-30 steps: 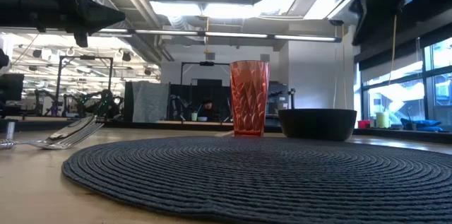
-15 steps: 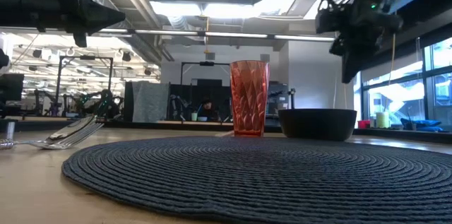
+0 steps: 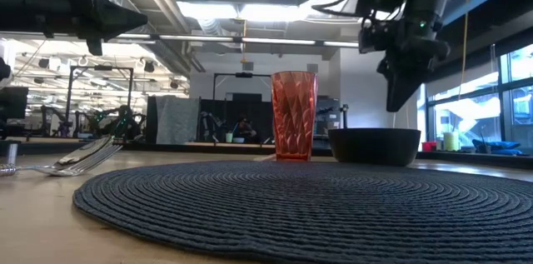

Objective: Pick & Place Utensil
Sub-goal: Put the black bowl on the mat

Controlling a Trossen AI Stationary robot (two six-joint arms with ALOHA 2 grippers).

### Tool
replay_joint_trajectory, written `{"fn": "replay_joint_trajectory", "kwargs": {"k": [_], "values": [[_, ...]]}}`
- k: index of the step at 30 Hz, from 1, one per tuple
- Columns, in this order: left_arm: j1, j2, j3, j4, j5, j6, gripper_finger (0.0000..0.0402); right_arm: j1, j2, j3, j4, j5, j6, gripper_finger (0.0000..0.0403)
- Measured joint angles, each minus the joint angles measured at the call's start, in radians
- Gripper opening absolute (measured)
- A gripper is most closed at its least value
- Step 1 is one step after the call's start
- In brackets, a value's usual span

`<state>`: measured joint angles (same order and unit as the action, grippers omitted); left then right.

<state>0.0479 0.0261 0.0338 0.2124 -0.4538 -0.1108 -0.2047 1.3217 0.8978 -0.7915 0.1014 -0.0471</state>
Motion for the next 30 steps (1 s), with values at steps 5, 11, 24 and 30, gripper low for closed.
{"fn": "replay_joint_trajectory", "kwargs": {"k": [5,11,24,30], "values": [[0.0,0.0,0.0,0.0,0.0,0.0,0.0004,0.0,0.041,0.0,0.037,-0.043,-0.016,0.0191],[0.0,0.0,0.0,0.0,0.0,0.0,0.0004,0.0,0.08,0.0,0.044,-0.049,-0.014,0.023],[0.0,0.0,0.0,-0.002,0.001,0.001,0.0004,0.0,0.198,0.0,0.086,-0.053,-0.03,0.024],[0.0,0.0,0.0,-0.002,0.001,0.001,0.0004,0.0,0.259,0.0,0.093,-0.052,-0.036,0.022]]}}
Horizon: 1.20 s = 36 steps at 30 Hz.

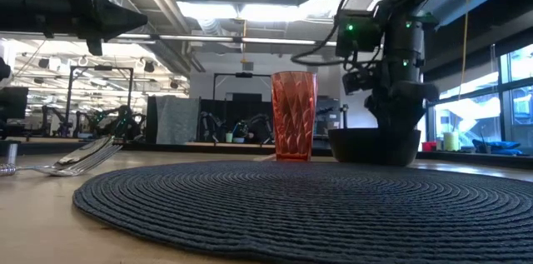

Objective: Pick & Place Utensil
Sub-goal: Put the black bowl on the mat

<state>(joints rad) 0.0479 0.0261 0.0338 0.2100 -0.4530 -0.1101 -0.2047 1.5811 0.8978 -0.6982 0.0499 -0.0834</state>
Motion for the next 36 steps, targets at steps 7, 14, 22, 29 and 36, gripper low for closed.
{"fn": "replay_joint_trajectory", "kwargs": {"k": [7,14,22,29,36], "values": [[0.0,0.0,0.0,0.0,0.0,0.0,0.0004,0.0,0.045,0.0,-0.001,-0.001,-0.004,0.0114],[0.0,0.0,0.0,0.0,0.001,0.0,0.0004,0.0,0.037,0.021,-0.032,0.018,-0.032,0.0018],[0.0,0.0,0.0,-0.001,0.001,0.0,0.0004,0.028,0.039,0.155,-0.239,0.037,0.005,0.0009],[0.0,0.0,0.0,-0.005,0.001,0.0,0.0004,0.145,0.039,0.306,-0.351,0.044,0.084,0.0006],[0.0,0.0,0.0,-0.005,0.002,0.0,0.0004,0.327,0.039,0.403,-0.382,0.055,0.173,0.0007]]}}
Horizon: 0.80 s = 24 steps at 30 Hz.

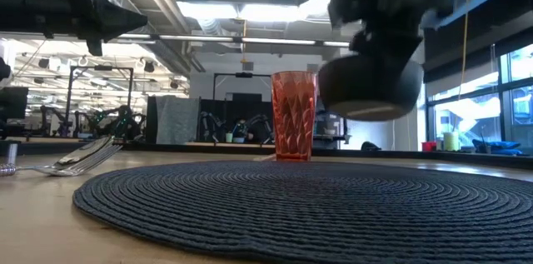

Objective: Pick & Place Utensil
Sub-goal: Put the black bowl on the mat

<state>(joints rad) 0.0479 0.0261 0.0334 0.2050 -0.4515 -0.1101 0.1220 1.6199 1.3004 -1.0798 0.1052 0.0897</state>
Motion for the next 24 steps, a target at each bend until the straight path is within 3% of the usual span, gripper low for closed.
{"fn": "replay_joint_trajectory", "kwargs": {"k": [8,18,24], "values": [[0.0,0.0,0.0,0.0,0.0,0.0,0.0004,0.155,0.0,0.03,0.021,0.016,0.168,0.0007],[0.0,0.0,0.0,0.0,-0.001,-0.007,0.0004,0.2,0.02,0.03,0.216,0.028,0.193,0.001],[0.0,0.0,0.0,-0.003,-0.002,-0.007,0.0004,0.207,0.144,0.058,0.245,0.005,0.192,0.0011]]}}
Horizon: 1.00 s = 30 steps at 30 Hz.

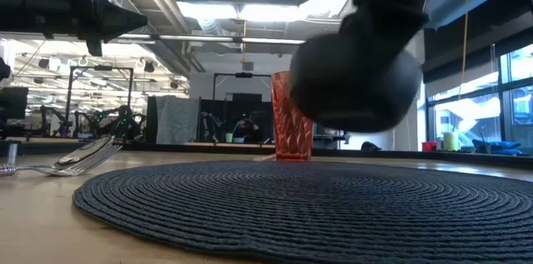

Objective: Pick & Place Utensil
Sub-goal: Put the black bowl on the mat

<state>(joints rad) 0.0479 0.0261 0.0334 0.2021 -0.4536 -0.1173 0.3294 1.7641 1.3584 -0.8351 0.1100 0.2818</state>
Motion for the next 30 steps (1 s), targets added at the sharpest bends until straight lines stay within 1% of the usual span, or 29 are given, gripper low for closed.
{"fn": "replay_joint_trajectory", "kwargs": {"k": [2,5,10,13,15,19,30], "values": [[0.0,0.0,0.0,-0.006,0.0,0.0,0.0004,0.013,0.061,0.053,-0.001,-0.005,0.005,0.0011],[0.0,0.0,0.0,-0.006,0.001,0.0,0.0004,0.041,0.166,0.181,-0.023,-0.004,-0.007,0.0011],[0.0,0.0,0.0,-0.005,0.001,0.0,0.0004,0.083,0.344,0.406,-0.18,0.01,-0.069,0.0011],[0.0,0.0,0.0,-0.006,0.001,0.0,0.0004,0.091,0.42,0.497,-0.285,0.065,-0.088,0.0011],[0.0,0.0,0.0,-0.014,0.002,0.0,0.0004,0.09,0.461,0.527,-0.315,0.079,-0.084,0.0011],[0.0,0.0,0.0,-0.023,0.002,-0.001,0.0004,0.09,0.498,0.535,-0.303,0.052,-0.104,0.0012],[0.0,0.0,0.0,-0.02,0.002,-0.001,0.0004,0.108,0.512,0.537,-0.323,0.035,-0.1,0.0012]]}}
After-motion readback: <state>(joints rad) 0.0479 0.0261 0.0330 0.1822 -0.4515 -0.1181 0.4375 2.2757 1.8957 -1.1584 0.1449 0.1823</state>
